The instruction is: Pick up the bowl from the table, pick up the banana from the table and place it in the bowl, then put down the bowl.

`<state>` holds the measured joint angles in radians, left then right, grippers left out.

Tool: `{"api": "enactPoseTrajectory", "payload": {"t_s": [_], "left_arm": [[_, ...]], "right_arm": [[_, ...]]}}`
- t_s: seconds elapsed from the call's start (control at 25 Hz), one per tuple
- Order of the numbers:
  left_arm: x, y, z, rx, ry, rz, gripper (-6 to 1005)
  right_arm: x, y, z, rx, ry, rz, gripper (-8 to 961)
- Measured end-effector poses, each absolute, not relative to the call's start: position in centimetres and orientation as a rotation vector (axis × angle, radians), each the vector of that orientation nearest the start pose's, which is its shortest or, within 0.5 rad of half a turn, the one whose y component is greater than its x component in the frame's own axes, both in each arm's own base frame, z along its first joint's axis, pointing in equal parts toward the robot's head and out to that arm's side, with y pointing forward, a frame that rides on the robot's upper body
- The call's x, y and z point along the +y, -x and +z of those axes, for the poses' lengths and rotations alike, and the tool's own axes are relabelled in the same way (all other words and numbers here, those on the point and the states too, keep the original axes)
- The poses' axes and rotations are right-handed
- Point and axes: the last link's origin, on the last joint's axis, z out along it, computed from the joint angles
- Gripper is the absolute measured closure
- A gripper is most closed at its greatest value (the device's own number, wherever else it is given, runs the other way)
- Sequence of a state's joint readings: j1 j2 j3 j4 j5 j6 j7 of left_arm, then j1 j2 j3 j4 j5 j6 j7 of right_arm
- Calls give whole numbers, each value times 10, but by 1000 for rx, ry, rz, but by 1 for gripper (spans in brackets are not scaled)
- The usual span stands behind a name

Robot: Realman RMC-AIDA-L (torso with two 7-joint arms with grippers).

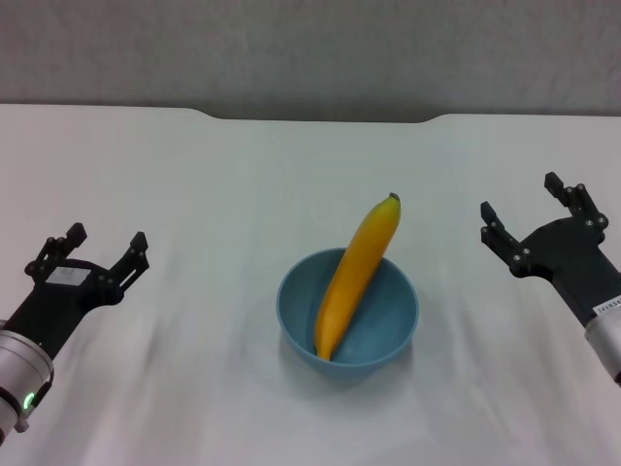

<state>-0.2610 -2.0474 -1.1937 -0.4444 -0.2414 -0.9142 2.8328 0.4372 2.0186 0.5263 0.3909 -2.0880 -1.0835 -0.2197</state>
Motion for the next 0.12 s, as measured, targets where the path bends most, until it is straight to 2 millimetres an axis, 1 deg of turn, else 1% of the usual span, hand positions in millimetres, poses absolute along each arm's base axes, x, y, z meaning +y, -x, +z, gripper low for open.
{"api": "enactPoseTrajectory", "payload": {"t_s": [0.12], "left_arm": [[317, 326, -29, -653, 1768, -700, 117]], "right_arm": [[331, -287, -51, 283, 1817, 578, 92]]}}
